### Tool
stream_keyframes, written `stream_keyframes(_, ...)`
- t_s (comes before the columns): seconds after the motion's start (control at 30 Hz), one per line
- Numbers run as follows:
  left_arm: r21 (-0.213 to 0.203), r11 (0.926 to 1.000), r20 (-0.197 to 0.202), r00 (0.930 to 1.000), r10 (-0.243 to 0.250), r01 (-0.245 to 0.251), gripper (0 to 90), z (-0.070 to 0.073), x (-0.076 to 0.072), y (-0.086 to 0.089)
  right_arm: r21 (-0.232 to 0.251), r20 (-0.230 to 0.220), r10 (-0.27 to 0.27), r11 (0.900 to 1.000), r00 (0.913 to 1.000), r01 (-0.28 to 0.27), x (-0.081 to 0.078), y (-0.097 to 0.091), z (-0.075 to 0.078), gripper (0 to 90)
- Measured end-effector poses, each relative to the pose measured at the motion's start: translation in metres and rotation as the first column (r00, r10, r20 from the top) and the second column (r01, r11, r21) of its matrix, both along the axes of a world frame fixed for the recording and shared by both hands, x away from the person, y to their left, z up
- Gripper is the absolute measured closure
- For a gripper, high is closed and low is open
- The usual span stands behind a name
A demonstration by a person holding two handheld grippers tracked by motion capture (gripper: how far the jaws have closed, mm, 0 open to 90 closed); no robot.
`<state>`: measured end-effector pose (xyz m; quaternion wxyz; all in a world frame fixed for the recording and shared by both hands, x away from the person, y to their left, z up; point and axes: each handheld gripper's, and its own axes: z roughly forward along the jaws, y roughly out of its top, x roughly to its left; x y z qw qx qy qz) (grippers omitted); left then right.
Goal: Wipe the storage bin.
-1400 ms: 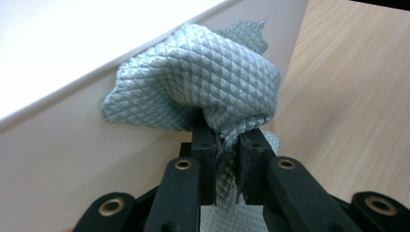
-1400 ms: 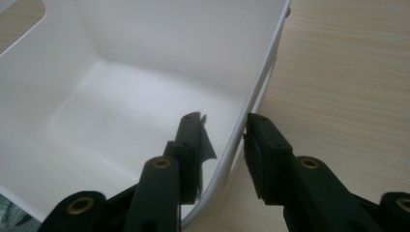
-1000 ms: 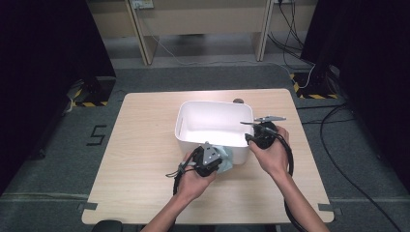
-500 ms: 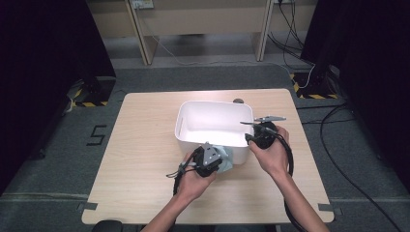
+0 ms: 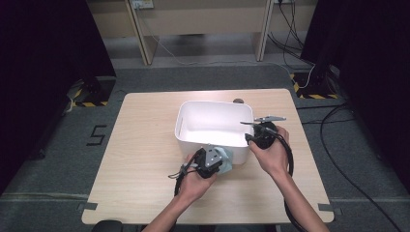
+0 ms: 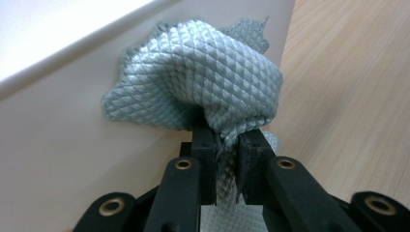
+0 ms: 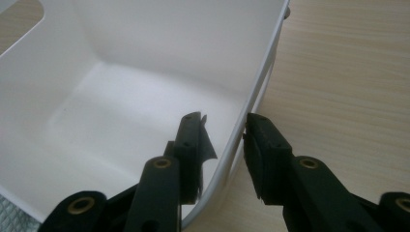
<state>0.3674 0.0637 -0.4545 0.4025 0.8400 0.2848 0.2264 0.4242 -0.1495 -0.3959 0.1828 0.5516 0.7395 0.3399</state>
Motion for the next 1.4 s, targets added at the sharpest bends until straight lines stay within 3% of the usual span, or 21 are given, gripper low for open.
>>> stream_keyframes(0.4, 0.011, 0.9999, 0.001, 1.0, 0.0, 0.0, 80.2, -0.007, 0.001, -0.002, 0.0, 0.002, 0.001, 1.0, 1.0, -0.001, 0.0, 0.0, 0.0, 68.5)
stream_keyframes(0.7, 0.015, 0.9999, -0.024, 0.9997, -0.004, 0.004, 80.2, -0.014, 0.003, -0.002, 0.0, 0.002, -0.001, 1.0, 1.0, 0.001, 0.0, 0.0, 0.0, 68.5)
stream_keyframes(1.4, 0.037, 0.9993, -0.038, 0.9993, 0.001, 0.0, 80.1, -0.031, 0.004, -0.004, -0.004, 0.004, 0.001, 1.0, 1.0, -0.001, -0.001, 0.0, 0.0, 68.5)
